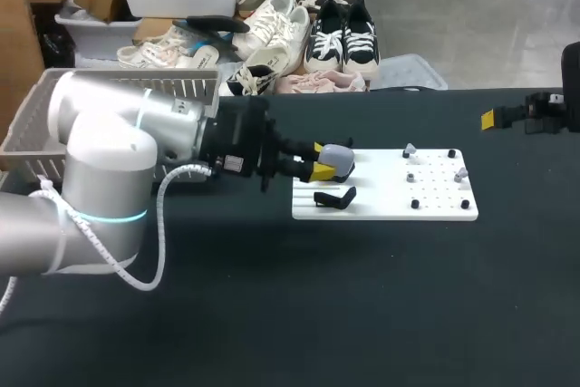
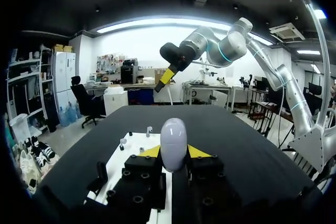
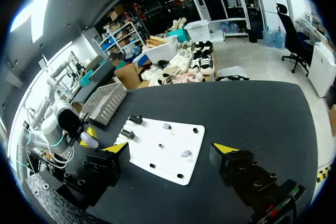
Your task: Pick up each earbud case from the left stands, insert the matching earbuds, close the lid, and place the case in the box.
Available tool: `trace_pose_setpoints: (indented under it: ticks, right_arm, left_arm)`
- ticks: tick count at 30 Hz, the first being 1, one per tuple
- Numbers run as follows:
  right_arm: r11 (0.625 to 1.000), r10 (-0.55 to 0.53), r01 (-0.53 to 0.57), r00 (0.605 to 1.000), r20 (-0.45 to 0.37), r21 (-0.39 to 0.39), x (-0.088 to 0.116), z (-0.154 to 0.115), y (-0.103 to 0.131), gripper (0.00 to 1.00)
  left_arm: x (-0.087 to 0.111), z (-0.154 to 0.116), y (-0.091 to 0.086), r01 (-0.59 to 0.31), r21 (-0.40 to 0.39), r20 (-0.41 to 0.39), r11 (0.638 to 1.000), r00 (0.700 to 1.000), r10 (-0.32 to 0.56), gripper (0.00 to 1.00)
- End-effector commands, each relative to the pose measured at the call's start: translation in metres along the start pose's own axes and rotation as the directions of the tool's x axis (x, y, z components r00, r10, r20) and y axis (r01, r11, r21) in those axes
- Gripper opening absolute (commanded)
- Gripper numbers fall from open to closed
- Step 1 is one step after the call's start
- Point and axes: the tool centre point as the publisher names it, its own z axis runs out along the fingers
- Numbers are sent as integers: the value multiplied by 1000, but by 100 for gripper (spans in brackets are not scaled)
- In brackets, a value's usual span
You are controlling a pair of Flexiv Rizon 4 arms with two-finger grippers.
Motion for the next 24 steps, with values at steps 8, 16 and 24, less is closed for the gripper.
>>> trace_pose_setpoints:
  ticks: [8,16,24]
  right_arm:
    - [1000,-2,2,1000,-1,-7,0,0,-2,100]
    - [1000,-2,2,1000,-1,-7,0,0,-2,100]
    - [1000,-2,2,1000,-1,-7,0,0,-2,100]
  left_arm:
    - [-18,8,-24,-25,-33,75,999,997,28,0]
    - [-28,14,-34,-46,-4,119,999,992,46,0]
    - [-30,20,-38,-43,8,139,999,989,41,0]
